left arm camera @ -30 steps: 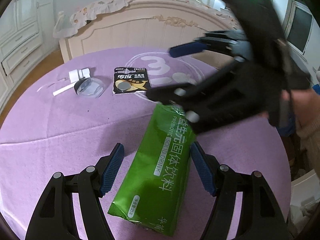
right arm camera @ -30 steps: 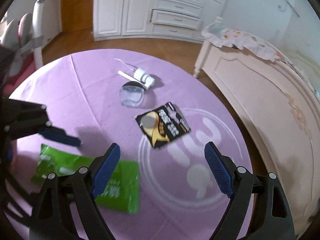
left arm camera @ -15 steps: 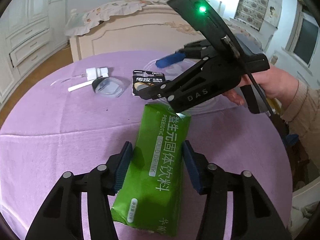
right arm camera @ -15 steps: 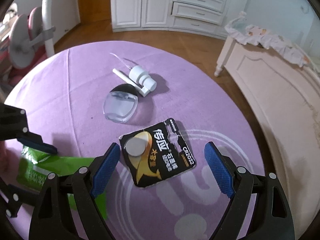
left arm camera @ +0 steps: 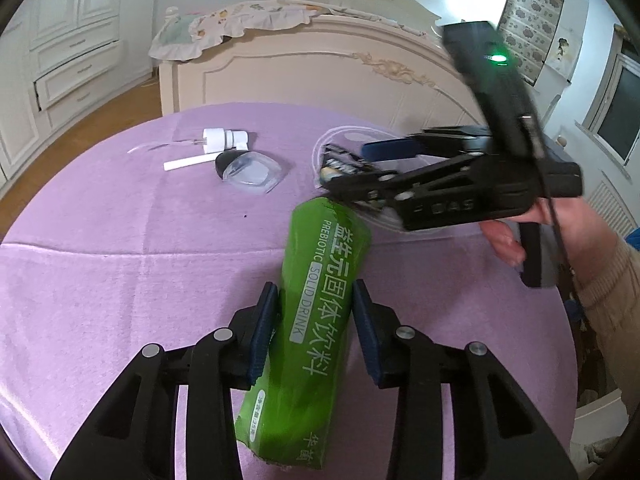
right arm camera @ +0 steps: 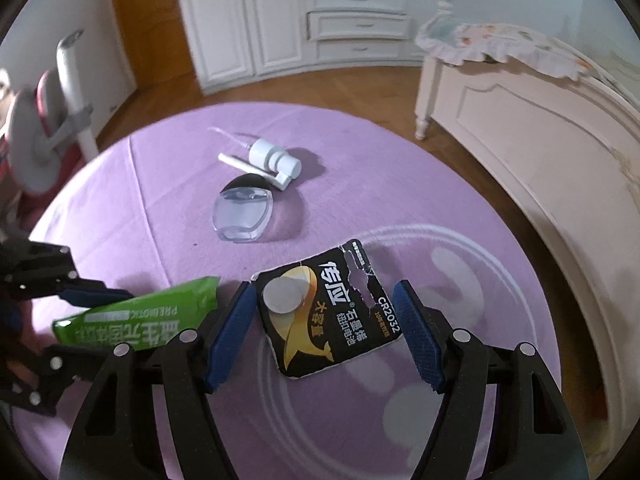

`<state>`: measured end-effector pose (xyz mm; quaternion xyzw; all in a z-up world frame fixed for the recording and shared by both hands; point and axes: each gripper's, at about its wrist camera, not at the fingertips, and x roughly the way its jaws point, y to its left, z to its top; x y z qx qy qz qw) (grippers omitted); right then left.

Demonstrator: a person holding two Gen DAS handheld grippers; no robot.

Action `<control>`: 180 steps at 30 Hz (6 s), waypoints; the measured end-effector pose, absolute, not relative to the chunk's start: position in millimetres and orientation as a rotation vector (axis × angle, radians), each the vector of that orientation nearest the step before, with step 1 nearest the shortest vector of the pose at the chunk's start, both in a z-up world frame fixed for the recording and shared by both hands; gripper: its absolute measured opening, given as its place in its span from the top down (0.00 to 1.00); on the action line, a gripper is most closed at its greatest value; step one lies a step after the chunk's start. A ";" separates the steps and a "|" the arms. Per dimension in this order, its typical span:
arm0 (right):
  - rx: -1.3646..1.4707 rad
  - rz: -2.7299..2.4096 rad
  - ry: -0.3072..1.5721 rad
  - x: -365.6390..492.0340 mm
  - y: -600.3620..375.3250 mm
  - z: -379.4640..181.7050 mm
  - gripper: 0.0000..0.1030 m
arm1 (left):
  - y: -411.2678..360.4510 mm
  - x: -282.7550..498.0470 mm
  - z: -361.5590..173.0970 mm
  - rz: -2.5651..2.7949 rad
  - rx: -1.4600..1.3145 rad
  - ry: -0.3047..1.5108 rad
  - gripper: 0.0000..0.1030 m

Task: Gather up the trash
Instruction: 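Carry the green packet and battery card with both tools over the bin, then open both tools to drop the packet and battery card into the bin, then move both tools back over the table toward the spray bottle and clear cup, then grasp the white spray bottle with the left tool while the right tool grasps the clear cup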

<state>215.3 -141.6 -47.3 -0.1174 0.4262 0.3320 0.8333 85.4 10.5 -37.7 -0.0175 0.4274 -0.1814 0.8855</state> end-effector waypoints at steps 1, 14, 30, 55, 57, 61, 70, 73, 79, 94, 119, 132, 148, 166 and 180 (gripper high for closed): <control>-0.203 0.697 0.897 211.3 -149.2 -44.0 0.32 | 10.0 85.7 -37.5 -0.378 -0.036 0.890 0.63; 0.305 0.491 0.809 128.9 -265.8 -7.2 0.31 | -32.4 76.8 -10.7 -0.471 0.017 0.849 0.63; 0.530 0.174 0.695 26.9 -409.1 -22.5 0.31 | -173.0 52.6 9.6 -0.716 0.174 0.802 0.63; 0.728 -0.048 0.719 -37.4 -521.6 -115.0 0.31 | -315.0 32.9 -32.8 -0.880 0.372 0.867 0.62; 0.738 -0.058 0.723 -39.1 -525.0 -119.9 0.31 | -318.6 34.1 -35.3 -0.882 0.376 0.874 0.62; 0.753 -0.074 0.730 -36.7 -529.2 -127.2 0.31 | -326.5 36.2 -41.2 -0.887 0.386 0.888 0.62; 0.788 -0.104 0.756 -37.8 -539.5 -147.3 0.31 | -334.6 41.6 -48.7 -0.888 0.398 0.910 0.60; 0.794 -0.108 0.759 -37.3 -540.3 -148.5 0.31 | -336.4 43.0 -48.7 -0.884 0.401 0.911 0.60; 0.810 -0.128 0.769 -34.8 -540.7 -149.3 0.23 | -336.3 42.2 -48.7 -0.868 0.406 0.903 0.50; 0.771 -0.108 0.746 -34.3 -524.4 -123.4 0.22 | -307.6 39.6 -29.6 -0.846 0.357 0.866 0.38; 0.475 0.162 0.748 38.0 -360.9 -19.9 0.22 | -123.9 77.9 8.8 -0.559 0.146 0.835 0.36; 0.305 0.325 0.804 76.1 -245.7 6.1 0.22 | -8.2 102.0 16.2 -0.401 0.136 0.825 0.36; 0.067 0.465 0.863 137.5 -135.9 0.6 0.27 | 54.7 172.2 3.1 -0.394 0.179 0.844 0.37; -0.181 0.553 0.883 211.1 -64.6 -36.8 0.38 | 53.4 233.1 -30.9 -0.498 0.228 0.912 0.49; -0.190 0.603 0.921 225.4 -52.6 -48.3 0.61 | 53.1 235.5 -32.0 -0.498 0.246 0.881 0.73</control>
